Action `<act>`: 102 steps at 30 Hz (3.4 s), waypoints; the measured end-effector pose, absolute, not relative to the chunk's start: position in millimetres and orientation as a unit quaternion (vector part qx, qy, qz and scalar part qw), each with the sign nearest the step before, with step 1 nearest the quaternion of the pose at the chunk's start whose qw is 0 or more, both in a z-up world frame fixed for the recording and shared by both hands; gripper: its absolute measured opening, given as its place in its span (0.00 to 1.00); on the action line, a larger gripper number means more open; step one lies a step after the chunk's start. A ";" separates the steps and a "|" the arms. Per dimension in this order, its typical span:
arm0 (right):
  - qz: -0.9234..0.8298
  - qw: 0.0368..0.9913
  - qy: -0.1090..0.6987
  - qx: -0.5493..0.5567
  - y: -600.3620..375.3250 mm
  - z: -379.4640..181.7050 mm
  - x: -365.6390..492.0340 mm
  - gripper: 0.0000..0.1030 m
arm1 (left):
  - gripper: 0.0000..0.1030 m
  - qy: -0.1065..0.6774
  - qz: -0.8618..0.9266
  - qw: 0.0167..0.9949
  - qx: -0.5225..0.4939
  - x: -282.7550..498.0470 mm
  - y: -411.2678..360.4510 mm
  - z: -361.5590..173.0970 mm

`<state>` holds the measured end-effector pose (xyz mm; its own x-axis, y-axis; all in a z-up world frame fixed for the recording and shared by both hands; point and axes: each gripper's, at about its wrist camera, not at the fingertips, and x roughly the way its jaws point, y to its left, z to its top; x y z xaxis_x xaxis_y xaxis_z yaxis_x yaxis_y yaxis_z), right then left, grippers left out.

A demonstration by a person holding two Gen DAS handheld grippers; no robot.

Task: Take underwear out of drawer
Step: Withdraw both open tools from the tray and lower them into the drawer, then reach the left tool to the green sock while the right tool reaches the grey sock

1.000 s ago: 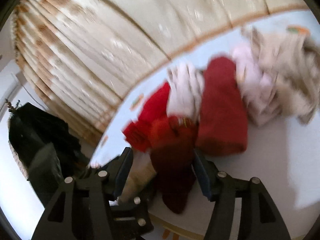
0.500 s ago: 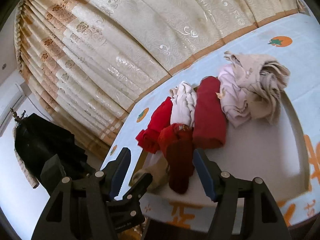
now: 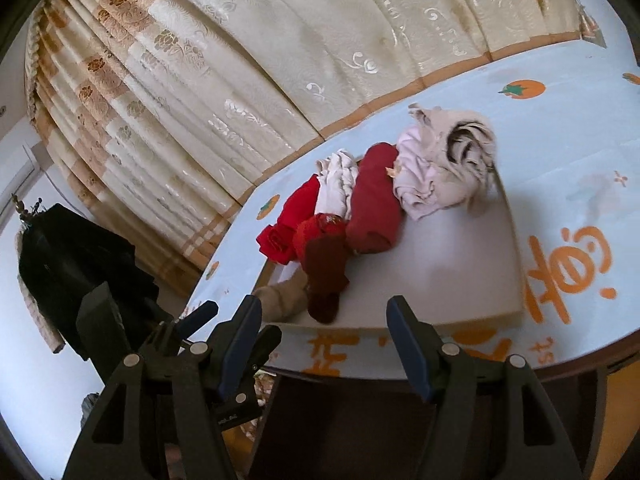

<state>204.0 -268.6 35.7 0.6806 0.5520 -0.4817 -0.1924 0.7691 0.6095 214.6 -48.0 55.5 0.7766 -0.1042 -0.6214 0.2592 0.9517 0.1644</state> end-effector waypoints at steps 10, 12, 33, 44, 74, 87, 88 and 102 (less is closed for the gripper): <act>0.202 0.881 0.351 0.246 -278.6 33.0 172.4 0.65 | 0.99 0.333 -0.120 0.924 0.148 186.5 -72.0 44.2; 0.199 0.880 0.357 0.244 -282.0 31.8 166.6 0.65 | 0.99 0.334 -0.128 0.922 0.150 181.6 -76.6 42.2; 0.182 0.875 0.388 0.224 -313.4 15.5 110.4 0.65 | 0.99 0.362 -0.164 0.899 0.186 147.2 -106.6 15.1; 0.177 0.866 0.411 0.225 -322.2 -5.5 93.1 0.65 | 0.99 0.402 -0.193 0.875 0.187 139.3 -111.9 -7.6; 0.114 0.838 0.478 0.238 -381.6 -52.3 74.4 0.65 | 0.97 0.510 -0.374 0.741 0.226 139.2 -171.4 -81.0; 0.107 0.837 0.467 0.265 -404.1 -44.2 63.2 0.65 | 0.96 0.526 -0.485 0.642 0.275 135.7 -218.2 -107.8; 0.105 0.839 0.463 0.266 -407.7 -43.2 60.5 0.65 | 0.96 0.524 -0.494 0.634 0.282 132.8 -220.9 -110.5; 0.104 0.835 0.450 0.298 -443.7 -53.7 67.6 0.65 | 0.79 0.594 -0.524 0.557 0.249 161.8 -241.0 -146.3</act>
<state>67.6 -443.7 -53.7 0.5734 0.4413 -0.6903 0.0951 0.8010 0.5911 161.8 -241.0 -146.3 -0.2551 -0.2875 -0.9232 0.8795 0.3277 -0.3451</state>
